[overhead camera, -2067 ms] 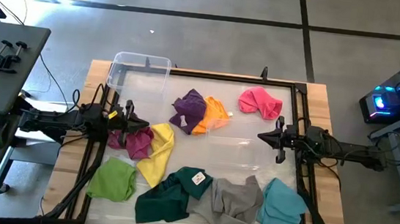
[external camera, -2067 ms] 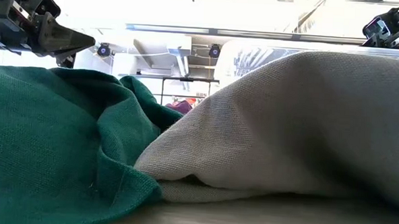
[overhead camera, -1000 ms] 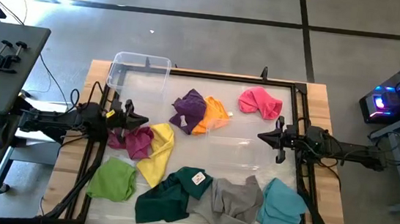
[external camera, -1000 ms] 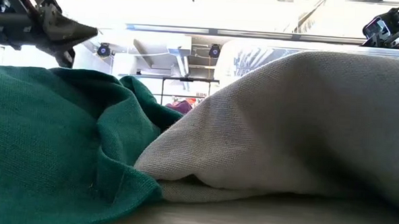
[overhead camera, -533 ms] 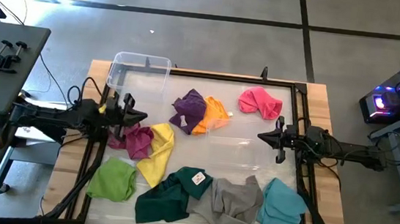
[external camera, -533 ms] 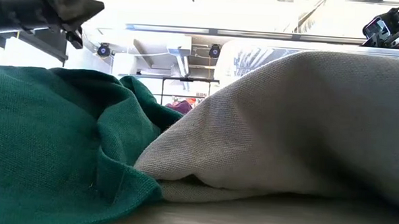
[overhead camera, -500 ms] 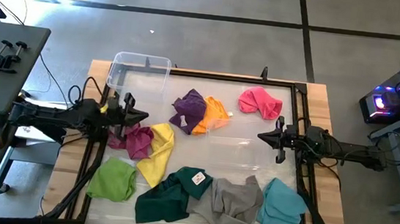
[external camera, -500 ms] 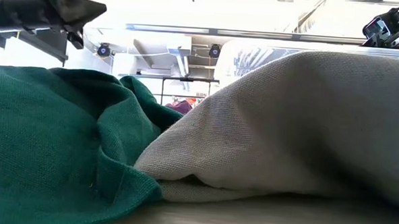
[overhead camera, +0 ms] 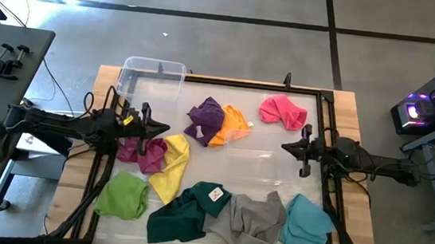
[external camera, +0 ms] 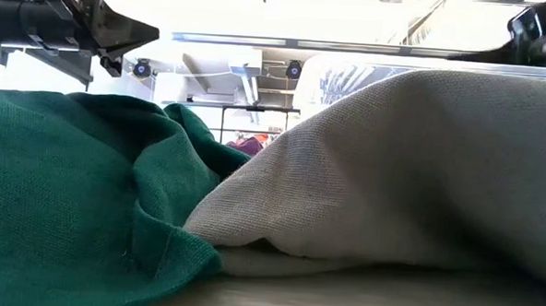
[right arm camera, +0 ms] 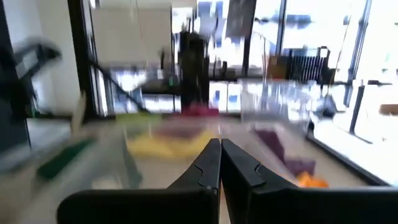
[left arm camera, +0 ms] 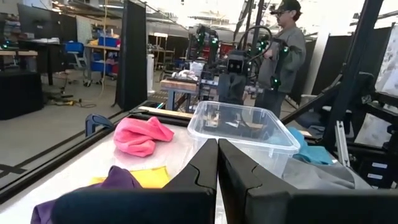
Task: Sort towels by color in basket
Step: Put the blue towel into the bottom transparent bin
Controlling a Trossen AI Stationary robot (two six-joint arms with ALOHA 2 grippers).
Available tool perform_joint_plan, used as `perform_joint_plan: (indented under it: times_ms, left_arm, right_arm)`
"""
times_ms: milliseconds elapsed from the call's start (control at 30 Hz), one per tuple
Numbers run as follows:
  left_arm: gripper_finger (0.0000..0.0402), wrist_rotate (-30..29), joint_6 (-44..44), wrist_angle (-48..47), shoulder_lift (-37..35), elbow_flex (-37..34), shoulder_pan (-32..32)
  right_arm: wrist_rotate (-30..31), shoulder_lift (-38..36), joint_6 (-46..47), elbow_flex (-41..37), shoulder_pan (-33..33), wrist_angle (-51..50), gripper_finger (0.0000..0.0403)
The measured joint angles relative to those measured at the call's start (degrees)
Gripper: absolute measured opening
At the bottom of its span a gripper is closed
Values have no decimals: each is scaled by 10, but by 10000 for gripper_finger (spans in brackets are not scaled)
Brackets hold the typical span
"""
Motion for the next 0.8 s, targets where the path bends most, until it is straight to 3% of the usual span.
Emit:
perform_joint_plan:
  times_ms: [233,367,467,567,800]
  left_arm:
    - [0,-22,1,0,0,0,0]
    - [0,-38,5,0,0,0,0]
    - [0,-39,6,0,0,0,0]
    - [0,-41,18,0,0,0,0]
    - [0,-40,-10,0,0,0,-1]
  right_arm:
    - [70,0,93,0,0,176,0]
    - [25,6,95,30,2,208,0]
    - [0,39,82,93,18,152,0]
    - [0,98,82,183,44,34,0]
    - [73,324,154,393,154,-233,0]
